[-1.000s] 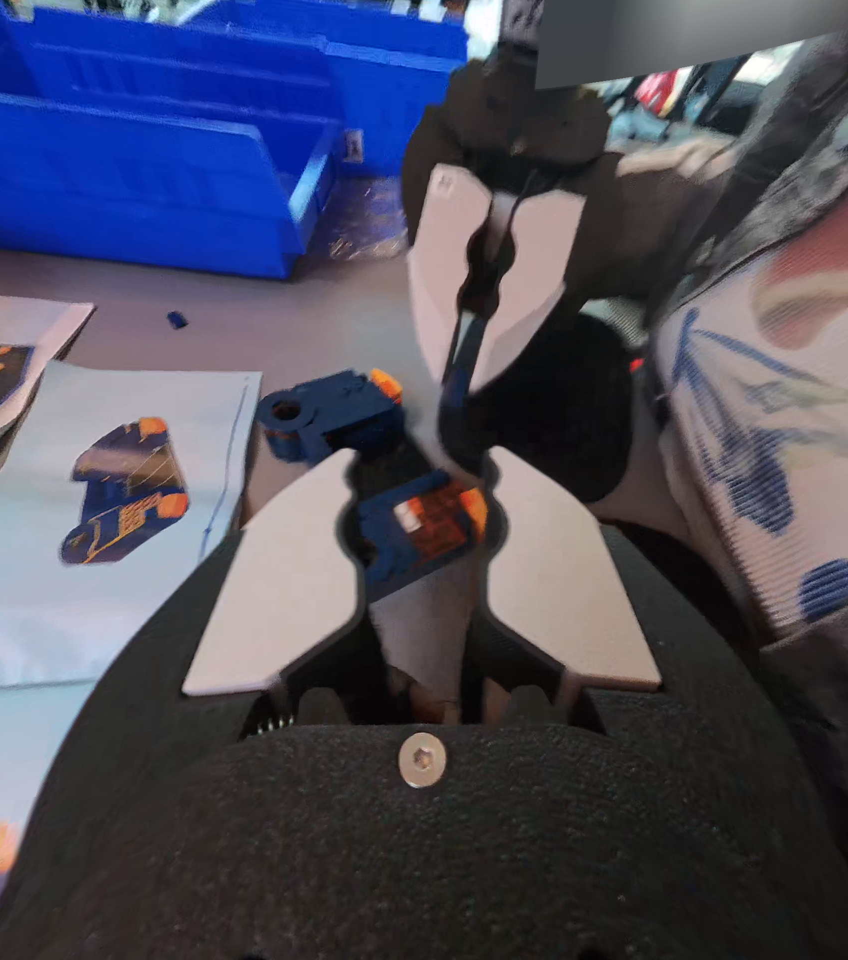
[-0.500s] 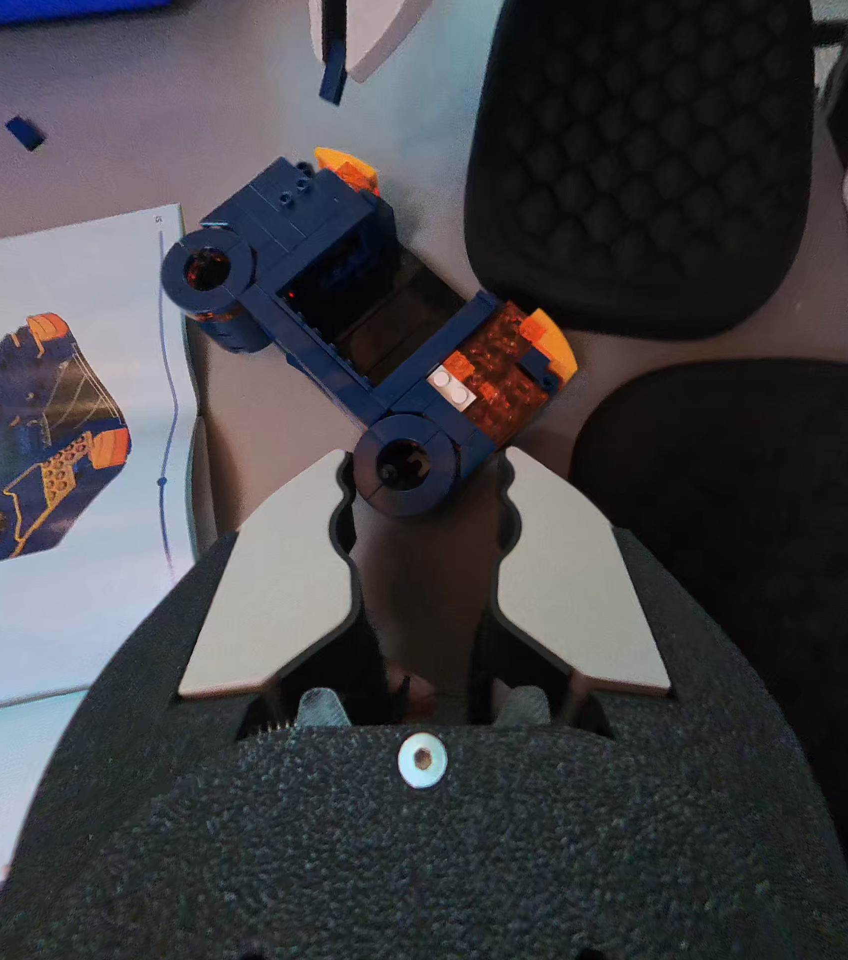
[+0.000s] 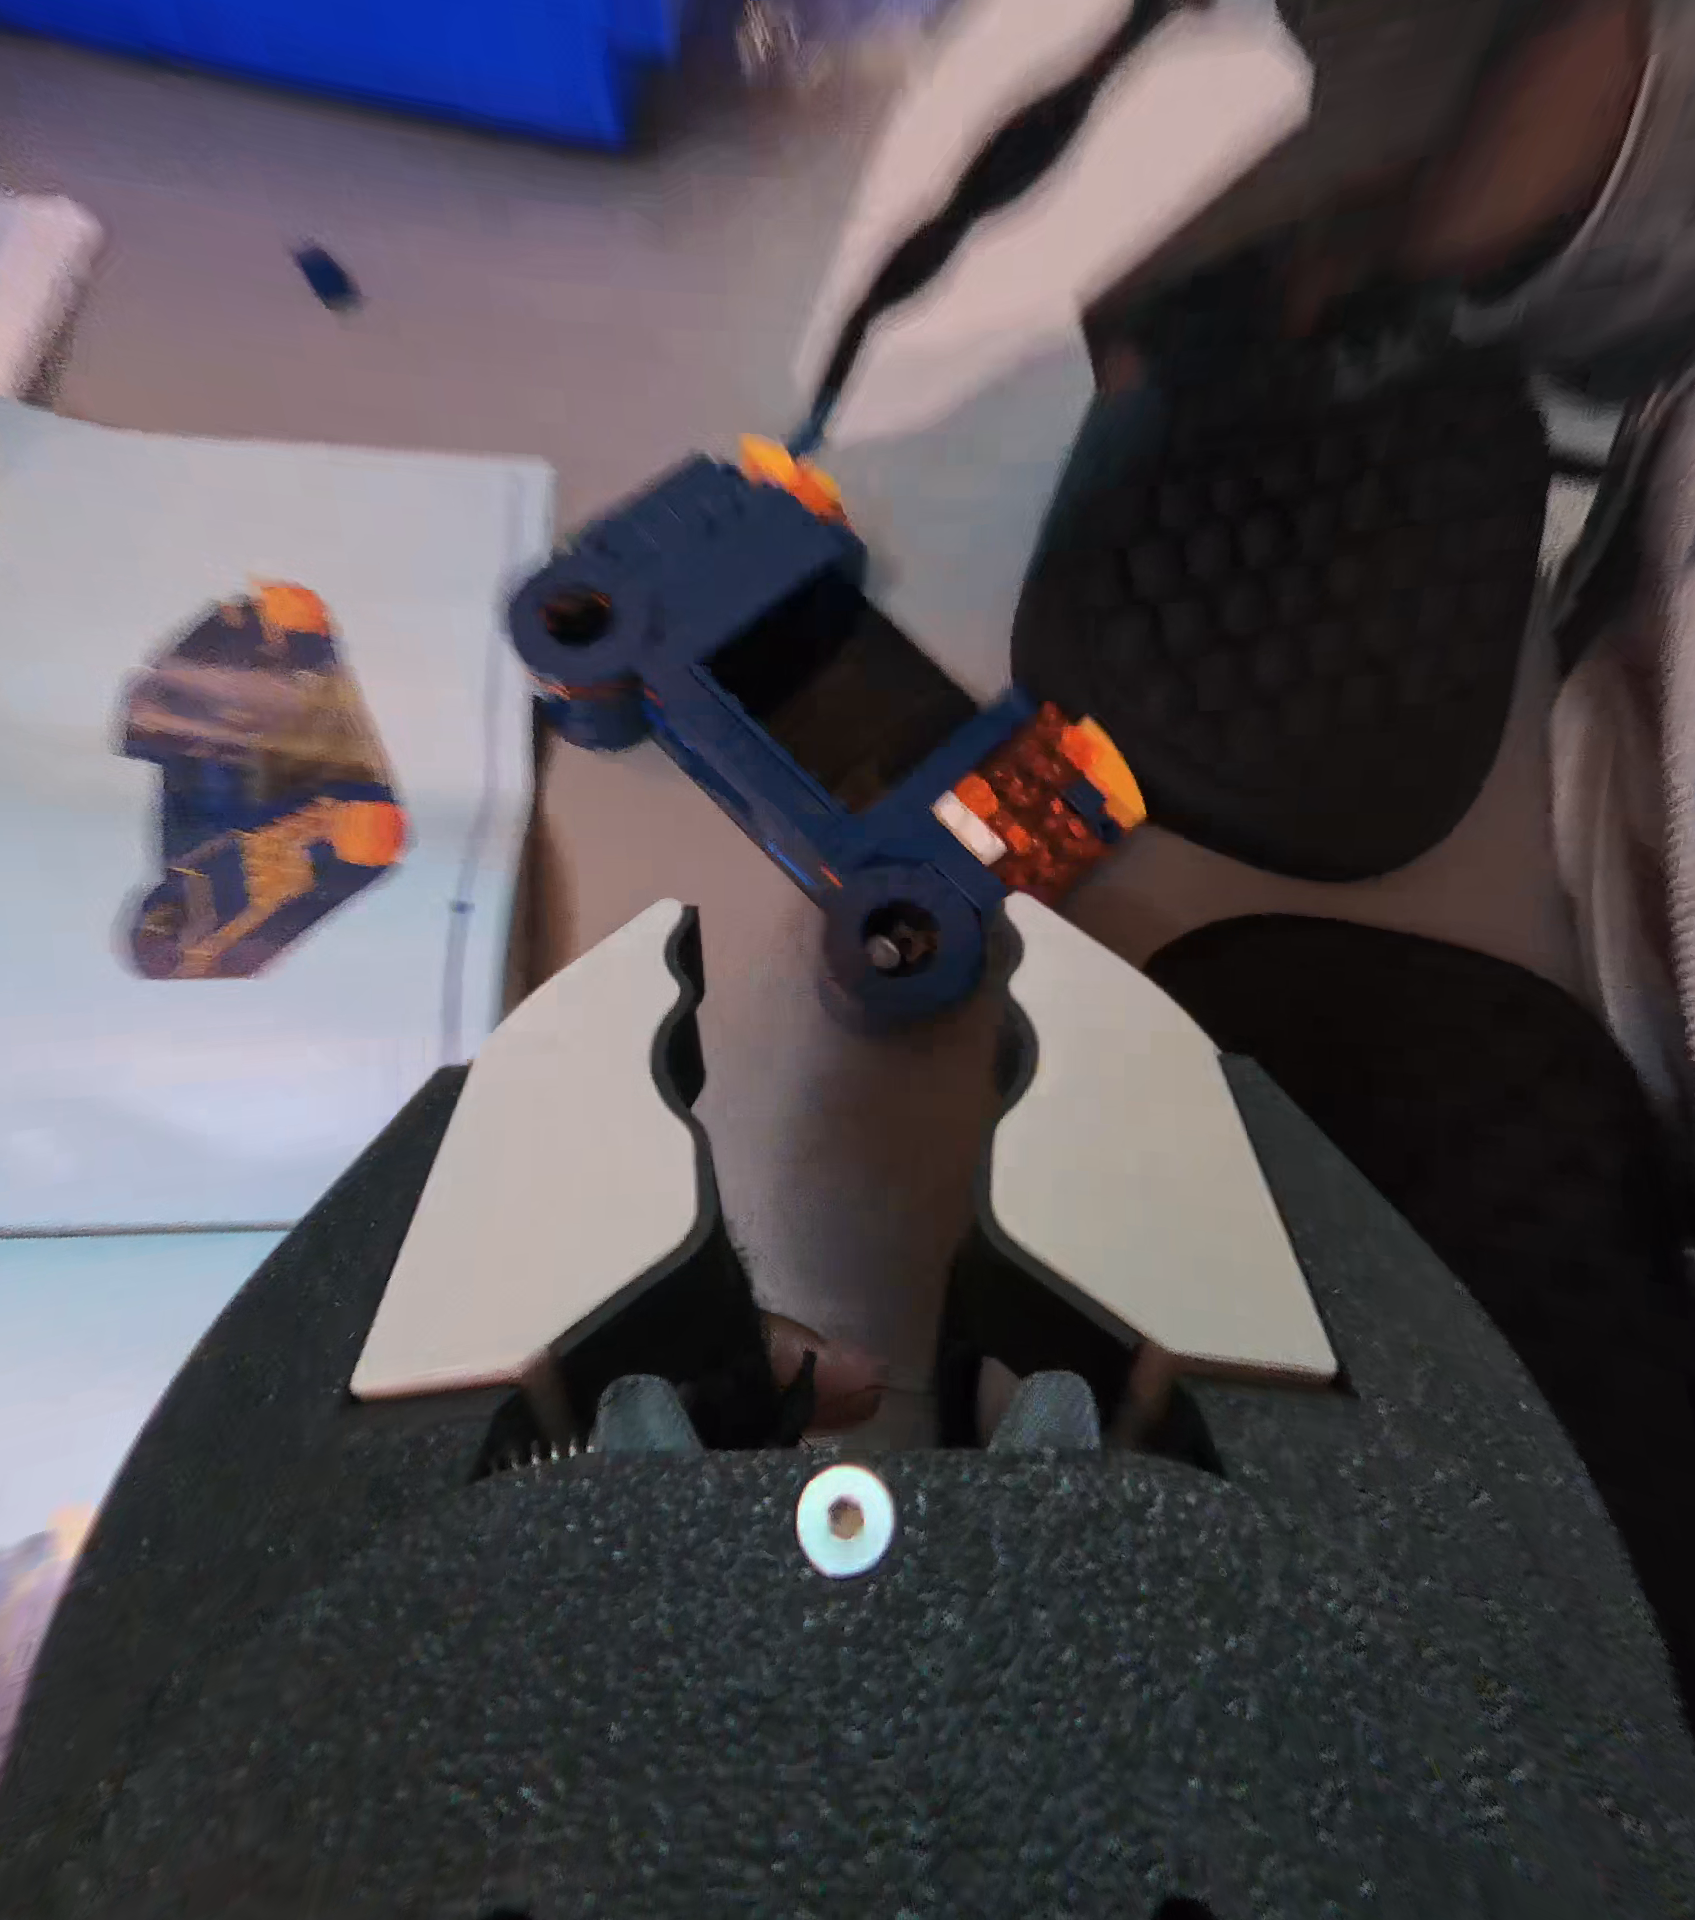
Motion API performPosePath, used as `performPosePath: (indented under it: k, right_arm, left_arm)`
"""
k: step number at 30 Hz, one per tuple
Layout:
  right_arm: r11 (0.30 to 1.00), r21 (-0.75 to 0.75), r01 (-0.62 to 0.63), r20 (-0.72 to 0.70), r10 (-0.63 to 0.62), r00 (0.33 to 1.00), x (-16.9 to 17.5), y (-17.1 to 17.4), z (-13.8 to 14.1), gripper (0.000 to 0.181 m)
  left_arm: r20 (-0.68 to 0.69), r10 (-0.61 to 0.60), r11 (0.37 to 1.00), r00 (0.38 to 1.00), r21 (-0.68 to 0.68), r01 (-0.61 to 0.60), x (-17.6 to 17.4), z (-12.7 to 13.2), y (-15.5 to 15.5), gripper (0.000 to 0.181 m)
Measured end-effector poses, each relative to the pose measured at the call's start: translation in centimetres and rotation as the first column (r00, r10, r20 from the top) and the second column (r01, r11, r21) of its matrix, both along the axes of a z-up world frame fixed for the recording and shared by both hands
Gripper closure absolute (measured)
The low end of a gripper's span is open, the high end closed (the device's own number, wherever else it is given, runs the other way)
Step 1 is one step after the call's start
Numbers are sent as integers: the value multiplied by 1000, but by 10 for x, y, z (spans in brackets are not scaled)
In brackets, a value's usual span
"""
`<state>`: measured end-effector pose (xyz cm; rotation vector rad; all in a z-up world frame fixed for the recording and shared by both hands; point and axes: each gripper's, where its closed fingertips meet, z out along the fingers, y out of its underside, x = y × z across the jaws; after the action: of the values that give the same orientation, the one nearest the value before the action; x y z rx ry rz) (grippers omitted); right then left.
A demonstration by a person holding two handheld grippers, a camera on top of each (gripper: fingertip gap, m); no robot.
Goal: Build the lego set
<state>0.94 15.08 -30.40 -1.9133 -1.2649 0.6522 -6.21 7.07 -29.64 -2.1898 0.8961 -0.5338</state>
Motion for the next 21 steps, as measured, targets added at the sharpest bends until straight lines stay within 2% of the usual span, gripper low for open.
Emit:
performPosePath:
  k: [2, 4, 8, 12, 21]
  right_arm:
    - [1000, 17, 19, 25, -19, 1000, 0, 1, -3, 174]
    - [999, 31, 32, 23, -33, 999, -1, 2, -2, 174]
    - [998, 45, 41, 47, -43, 998, -2, 1, -4, 174]
    - [997, 58, 41, 60, -44, 997, -2, -2, -5, 174]
    - [999, 42, 26, 66, -29, 997, -4, -6, -7, 174]
  left_arm:
    - [67, 31, 996, 997, 84, -37, -6, 23, 17, 137]
    - [83, 58, 985, 995, 156, -70, -3, 33, 35, 149]
    - [-13, -28, 986, 1000, 166, 30, 21, 14, 49, 161]
    - [-78, -73, 985, 994, 148, 84, 35, -7, 56, 161]
    - [-63, -70, 985, 996, 151, 78, 40, -12, 62, 163]
